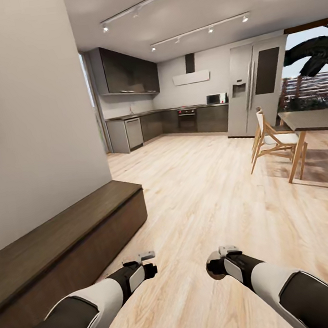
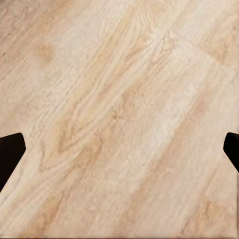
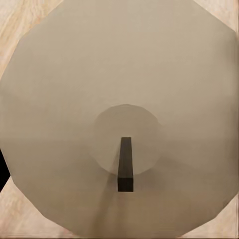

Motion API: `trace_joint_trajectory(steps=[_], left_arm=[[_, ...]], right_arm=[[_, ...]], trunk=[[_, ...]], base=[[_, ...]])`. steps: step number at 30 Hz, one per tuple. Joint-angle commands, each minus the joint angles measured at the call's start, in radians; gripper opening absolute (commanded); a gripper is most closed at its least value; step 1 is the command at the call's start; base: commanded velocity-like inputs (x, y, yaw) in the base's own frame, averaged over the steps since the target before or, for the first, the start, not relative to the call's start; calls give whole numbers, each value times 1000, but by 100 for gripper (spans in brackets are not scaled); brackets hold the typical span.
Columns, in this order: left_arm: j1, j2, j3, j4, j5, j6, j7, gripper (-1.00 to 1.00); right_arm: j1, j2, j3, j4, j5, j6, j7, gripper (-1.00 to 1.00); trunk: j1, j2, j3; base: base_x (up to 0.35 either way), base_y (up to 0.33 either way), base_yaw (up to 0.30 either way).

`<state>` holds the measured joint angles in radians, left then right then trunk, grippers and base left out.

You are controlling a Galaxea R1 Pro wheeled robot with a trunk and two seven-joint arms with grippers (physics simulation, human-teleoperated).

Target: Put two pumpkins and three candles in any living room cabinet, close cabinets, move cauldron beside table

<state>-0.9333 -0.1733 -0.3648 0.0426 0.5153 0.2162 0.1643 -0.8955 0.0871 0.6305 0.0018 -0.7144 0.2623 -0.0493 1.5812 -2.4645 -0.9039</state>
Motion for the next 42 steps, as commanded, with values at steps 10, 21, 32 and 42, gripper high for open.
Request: trace_joint_trajectory(steps=[10, 21, 32, 42], left_arm=[[5, 11, -8, 2, 10, 0, 5, 100], [7, 11, -8, 2, 10, 0, 4, 100], [8, 11, -8, 2, 9, 0, 4, 100], [9, 11, -8, 2, 9, 0, 4, 100]], right_arm=[[7, -17, 9, -3, -10, 3, -1, -100], [7, -21, 9, -3, -9, 3, -1, -100], [7, -22, 10, -5, -8, 3, -1, -100], [7, -23, 11, -5, -8, 3, 2, -100]], trunk=[[0, -1, 6], [0, -1, 6], [0, -1, -1], [0, -1, 6]], base=[[-31, -287, 142], [-158, -295, 119], [-219, -276, 274], [-227, -256, 169]])
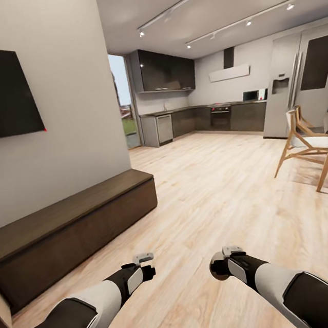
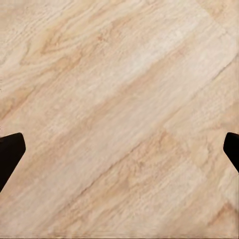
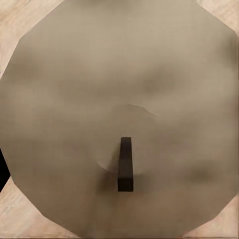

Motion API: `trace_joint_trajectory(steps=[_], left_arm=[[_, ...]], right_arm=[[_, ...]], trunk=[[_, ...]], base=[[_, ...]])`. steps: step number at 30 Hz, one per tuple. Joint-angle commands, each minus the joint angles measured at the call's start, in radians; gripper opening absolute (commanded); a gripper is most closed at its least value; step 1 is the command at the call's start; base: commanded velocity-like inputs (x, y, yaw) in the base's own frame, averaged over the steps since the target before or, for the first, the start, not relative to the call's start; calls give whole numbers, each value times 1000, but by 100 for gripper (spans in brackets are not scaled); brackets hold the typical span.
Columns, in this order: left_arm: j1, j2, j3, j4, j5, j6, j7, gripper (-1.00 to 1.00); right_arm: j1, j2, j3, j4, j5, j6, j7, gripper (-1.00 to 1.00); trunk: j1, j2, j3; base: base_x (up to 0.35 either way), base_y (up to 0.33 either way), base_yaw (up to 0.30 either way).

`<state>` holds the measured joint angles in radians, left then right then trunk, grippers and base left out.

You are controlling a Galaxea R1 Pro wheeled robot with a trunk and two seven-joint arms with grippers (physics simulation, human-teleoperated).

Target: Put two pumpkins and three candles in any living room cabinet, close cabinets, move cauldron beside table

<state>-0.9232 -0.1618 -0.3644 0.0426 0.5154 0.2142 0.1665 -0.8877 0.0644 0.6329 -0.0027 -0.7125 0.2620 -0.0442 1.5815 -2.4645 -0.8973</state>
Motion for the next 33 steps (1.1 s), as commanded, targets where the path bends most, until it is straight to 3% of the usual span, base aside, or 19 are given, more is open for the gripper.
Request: trace_joint_trajectory(steps=[1, 7, 22, 33], left_arm=[[-2, -1, -8, 2, 9, 2, 2, 100], [-1, -1, -8, 2, 9, 0, 2, 100], [0, -1, -8, 2, 11, 1, 2, 100], [18, -1, -8, 1, 10, 1, 2, 100]], right_arm=[[-1, 0, 8, 0, -10, 3, -3, -100], [-1, 0, 8, 0, -10, 3, -3, -100], [-1, 2, 11, 0, -9, 3, -3, -100], [-1, 1, 11, 0, -8, 3, -3, -100]], trunk=[[-1, 0, 0], [-1, 0, 7], [-1, 0, 19], [-1, 0, 16]], base=[[-235, -233, 206], [-184, -173, 212], [-24, -2, 237], [-244, 88, 287]])
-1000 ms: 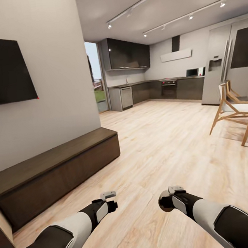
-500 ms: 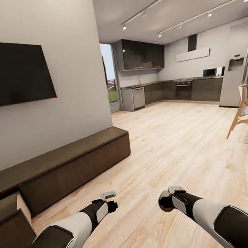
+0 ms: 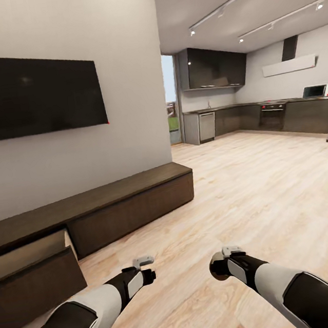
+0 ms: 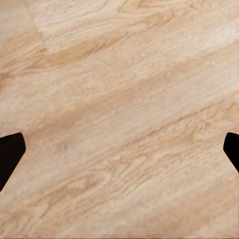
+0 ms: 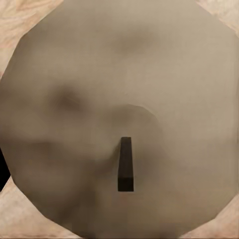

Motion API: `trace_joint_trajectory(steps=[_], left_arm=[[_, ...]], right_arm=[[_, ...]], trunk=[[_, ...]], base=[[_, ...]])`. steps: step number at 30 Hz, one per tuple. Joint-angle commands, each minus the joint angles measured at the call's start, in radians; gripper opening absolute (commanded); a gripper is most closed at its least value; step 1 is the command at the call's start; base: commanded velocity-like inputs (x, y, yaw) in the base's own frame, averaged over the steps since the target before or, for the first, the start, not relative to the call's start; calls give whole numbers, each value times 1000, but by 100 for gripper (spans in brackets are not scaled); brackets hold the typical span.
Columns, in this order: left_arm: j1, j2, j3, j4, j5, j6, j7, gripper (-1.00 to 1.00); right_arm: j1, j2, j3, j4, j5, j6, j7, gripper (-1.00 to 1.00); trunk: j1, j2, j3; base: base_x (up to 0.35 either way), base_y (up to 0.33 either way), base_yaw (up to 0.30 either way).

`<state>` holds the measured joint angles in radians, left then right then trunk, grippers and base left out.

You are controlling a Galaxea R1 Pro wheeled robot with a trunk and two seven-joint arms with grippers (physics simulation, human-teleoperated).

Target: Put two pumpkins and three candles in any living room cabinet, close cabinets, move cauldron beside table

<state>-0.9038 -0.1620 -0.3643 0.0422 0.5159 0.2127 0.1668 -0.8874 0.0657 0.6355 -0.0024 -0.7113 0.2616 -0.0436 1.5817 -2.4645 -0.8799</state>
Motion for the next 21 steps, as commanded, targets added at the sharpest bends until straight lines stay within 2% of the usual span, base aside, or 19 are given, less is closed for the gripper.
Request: trace_joint_trajectory(steps=[1, 7, 14, 16, 21], left_arm=[[-1, -1, -8, 1, 9, 2, 2, 100], [0, -1, -8, 2, 10, 2, 2, 100], [0, -1, -8, 2, 9, 2, 2, 100], [0, -1, -8, 2, 9, 2, 2, 100], [0, -1, -8, 1, 9, 2, 2, 100]], right_arm=[[-1, 0, 9, -1, -10, 4, -4, -100], [-1, 0, 9, -1, -10, 4, -4, -100], [-1, 0, 13, -1, -10, 4, -4, -100], [-1, 0, 29, -1, -10, 4, -4, -100], [-1, 0, 40, -1, -10, 4, -4, -100]], trunk=[[-1, -1, -2], [-1, -1, -6], [-1, -1, -6], [-1, -1, -6], [-1, -1, -6]], base=[[-304, 77, 280], [-308, 25, 260], [-310, 2, 92], [-295, 0, 229], [-125, 0, 269]])
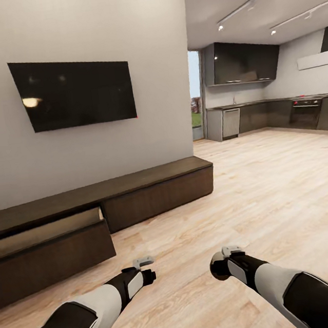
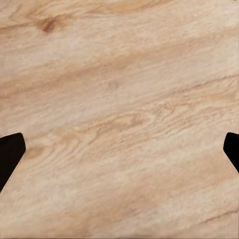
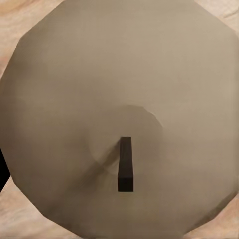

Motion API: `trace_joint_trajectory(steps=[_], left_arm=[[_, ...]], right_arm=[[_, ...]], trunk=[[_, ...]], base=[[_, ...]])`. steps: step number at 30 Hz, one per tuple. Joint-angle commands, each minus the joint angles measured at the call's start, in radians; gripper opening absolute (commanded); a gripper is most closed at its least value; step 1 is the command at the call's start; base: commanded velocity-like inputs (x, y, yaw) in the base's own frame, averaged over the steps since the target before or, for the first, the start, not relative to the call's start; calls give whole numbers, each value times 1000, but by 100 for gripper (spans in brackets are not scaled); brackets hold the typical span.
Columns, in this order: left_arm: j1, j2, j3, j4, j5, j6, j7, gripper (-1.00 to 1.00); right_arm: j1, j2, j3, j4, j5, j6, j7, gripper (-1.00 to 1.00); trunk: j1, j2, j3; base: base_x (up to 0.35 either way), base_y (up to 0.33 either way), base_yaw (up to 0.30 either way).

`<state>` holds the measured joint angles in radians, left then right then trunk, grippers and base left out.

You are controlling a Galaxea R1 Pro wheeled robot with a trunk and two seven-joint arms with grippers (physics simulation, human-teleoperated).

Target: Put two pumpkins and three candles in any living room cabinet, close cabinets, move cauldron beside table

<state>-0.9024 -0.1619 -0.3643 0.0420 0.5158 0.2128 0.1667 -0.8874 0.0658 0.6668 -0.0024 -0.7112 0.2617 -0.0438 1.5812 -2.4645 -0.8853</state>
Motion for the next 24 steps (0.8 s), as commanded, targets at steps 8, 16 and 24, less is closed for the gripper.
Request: trace_joint_trajectory(steps=[8, 16, 24], left_arm=[[-1, -1, -8, 2, 9, 2, 2, 100], [-1, -1, -8, 2, 10, 2, 2, 100], [-1, 0, -8, 2, 10, 2, 2, 100]], right_arm=[[-1, 0, 10, -1, -10, 4, -4, -100], [-1, 0, 11, -1, -10, 4, -4, -100], [-1, 0, 11, -1, -10, 4, -4, -100]], trunk=[[0, -1, -1], [0, -1, -1], [0, -1, -1]], base=[[-8, 0, 280], [0, 0, 281], [0, 0, 281]])
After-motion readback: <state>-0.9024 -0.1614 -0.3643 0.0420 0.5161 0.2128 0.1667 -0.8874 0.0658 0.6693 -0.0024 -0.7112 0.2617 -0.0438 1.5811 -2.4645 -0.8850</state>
